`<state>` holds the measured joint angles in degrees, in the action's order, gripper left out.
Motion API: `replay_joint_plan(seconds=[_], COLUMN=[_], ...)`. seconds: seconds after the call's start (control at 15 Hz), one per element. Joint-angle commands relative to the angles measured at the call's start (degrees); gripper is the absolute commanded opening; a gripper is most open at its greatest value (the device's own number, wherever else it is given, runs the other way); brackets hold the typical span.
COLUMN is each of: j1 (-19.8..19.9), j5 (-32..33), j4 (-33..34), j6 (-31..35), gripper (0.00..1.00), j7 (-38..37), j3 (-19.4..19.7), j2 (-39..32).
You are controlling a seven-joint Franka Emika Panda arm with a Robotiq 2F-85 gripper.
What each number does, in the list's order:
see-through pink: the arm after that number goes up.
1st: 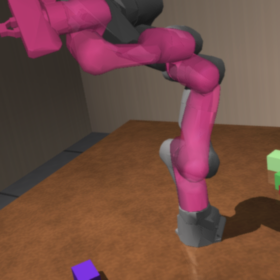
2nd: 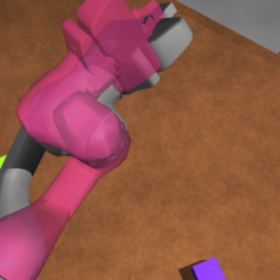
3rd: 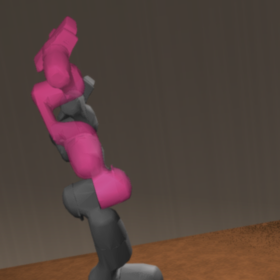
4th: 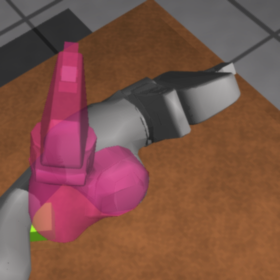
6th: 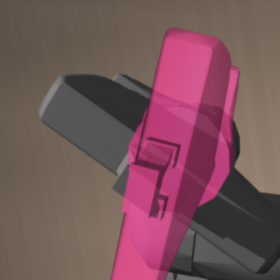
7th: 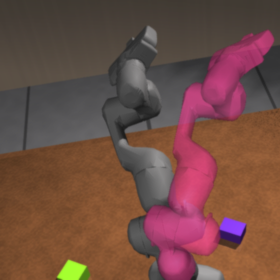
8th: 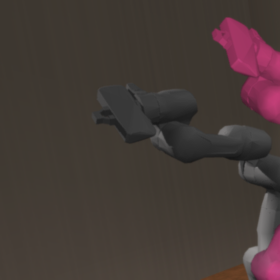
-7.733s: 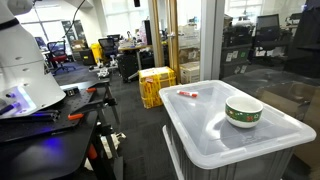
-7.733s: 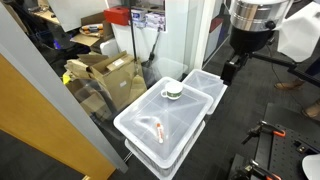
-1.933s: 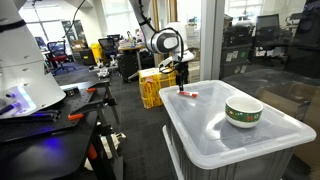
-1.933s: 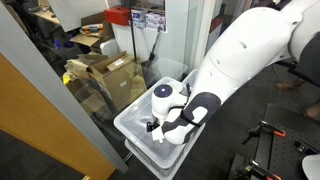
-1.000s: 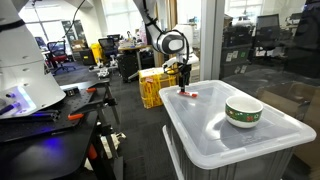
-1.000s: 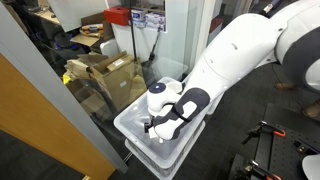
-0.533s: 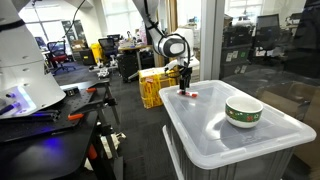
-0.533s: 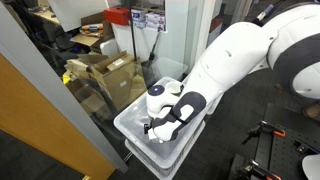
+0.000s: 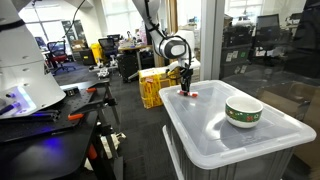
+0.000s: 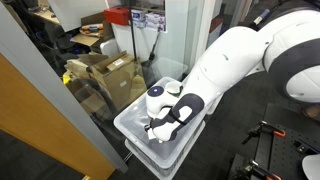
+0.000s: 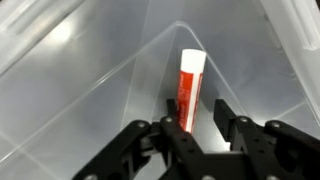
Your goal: Put the orange marker in the bowl
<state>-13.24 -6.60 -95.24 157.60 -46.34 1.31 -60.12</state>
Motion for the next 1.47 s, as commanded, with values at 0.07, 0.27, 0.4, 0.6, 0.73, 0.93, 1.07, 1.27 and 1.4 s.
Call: replay_joint_plan(seconds=[0.07, 0.27, 0.4, 0.6, 0.73, 0.93, 1.07, 1.27, 1.4], j1=[-0.34, -0.96, -1.67, -4.19, -6.85, -10.9, -13.98, -18.34, -21.51], j5=[-1.47, -1.26, -0.98, -0.02, 0.97, 3.02, 5.35, 10.75, 15.51], j4=[0.78, -0.25, -1.38, -4.22, -6.63, -10.01, -11.82, -14.81, -16.48], j6=[-1.46, -1.74, -1.83, -1.75, -1.56, -1.29, -1.57, -2.22, -2.84], gripper=[0.05, 0.05, 0.05, 0.05, 0.05, 0.05, 0.05, 0.05, 0.05], j7=[1.3, 0.84, 0.45, -0.86, -2.21, -4.1, -6.56, -11.53, -15.89], j3=[0.63, 1.15, 1.76, 4.35, 7.21, 11.7, 15.45, 21.59, 26.29], j2=[0.38, 1.55, 2.87, 6.23, 9.1, 13.2, 15.28, 18.35, 19.78])
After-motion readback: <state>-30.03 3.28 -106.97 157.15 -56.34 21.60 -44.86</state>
